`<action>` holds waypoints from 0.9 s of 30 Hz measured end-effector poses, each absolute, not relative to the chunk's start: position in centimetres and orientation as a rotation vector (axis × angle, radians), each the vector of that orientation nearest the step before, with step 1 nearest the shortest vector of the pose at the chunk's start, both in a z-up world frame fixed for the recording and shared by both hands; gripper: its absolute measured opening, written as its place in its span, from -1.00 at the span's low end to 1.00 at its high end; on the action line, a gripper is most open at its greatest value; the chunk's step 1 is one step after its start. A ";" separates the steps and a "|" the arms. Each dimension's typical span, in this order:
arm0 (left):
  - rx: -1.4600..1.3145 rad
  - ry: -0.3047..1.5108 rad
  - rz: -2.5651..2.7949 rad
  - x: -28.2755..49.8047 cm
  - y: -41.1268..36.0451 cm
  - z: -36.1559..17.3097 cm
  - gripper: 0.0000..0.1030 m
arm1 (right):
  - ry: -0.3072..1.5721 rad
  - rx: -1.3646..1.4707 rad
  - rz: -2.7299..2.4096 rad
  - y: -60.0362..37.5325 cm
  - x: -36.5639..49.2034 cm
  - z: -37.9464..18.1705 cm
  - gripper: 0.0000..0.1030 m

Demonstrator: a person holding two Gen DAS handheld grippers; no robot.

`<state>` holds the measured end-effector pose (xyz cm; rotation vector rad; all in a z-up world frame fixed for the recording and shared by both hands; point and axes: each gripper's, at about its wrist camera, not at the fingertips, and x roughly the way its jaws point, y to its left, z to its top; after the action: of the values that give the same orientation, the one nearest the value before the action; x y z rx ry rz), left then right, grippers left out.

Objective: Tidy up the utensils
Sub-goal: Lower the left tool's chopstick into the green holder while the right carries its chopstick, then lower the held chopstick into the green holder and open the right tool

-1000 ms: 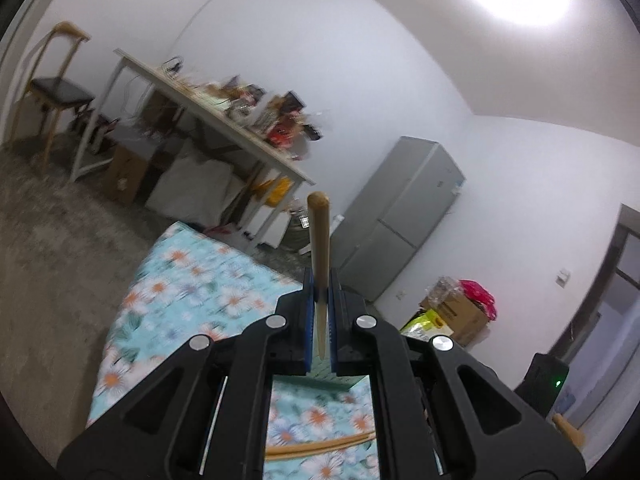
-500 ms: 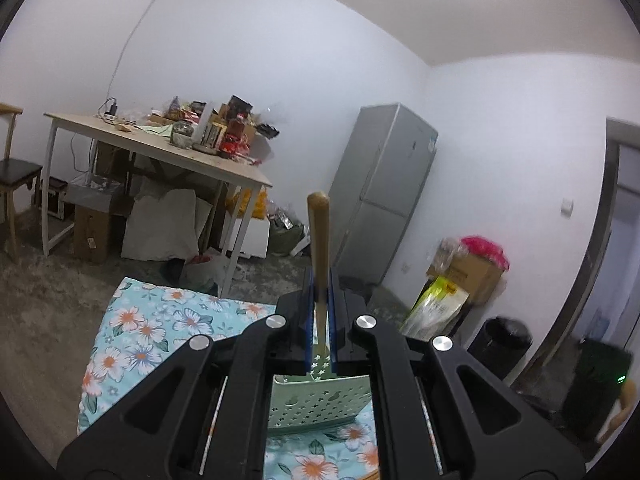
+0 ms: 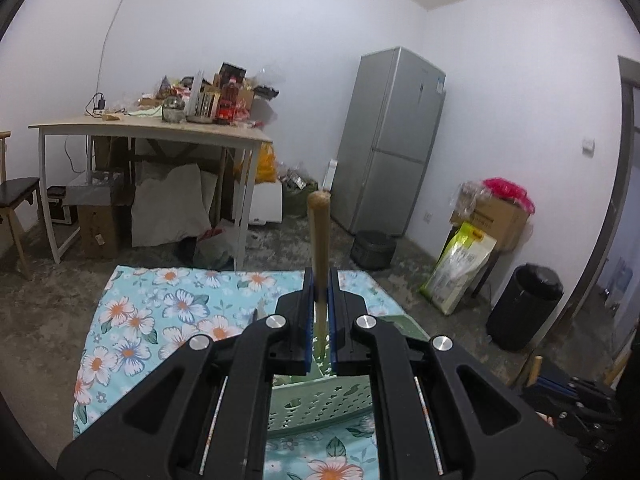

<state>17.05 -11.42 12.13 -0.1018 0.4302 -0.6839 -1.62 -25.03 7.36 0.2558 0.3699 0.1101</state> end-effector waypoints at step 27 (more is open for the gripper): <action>-0.183 0.440 -0.600 12.4 -4.0 10.4 0.58 | 0.326 0.345 0.203 -27.1 0.8 9.3 -0.89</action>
<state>12.39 -4.03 10.45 -0.1826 0.4396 -0.6005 0.76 -27.09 9.32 0.3453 0.3261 0.2029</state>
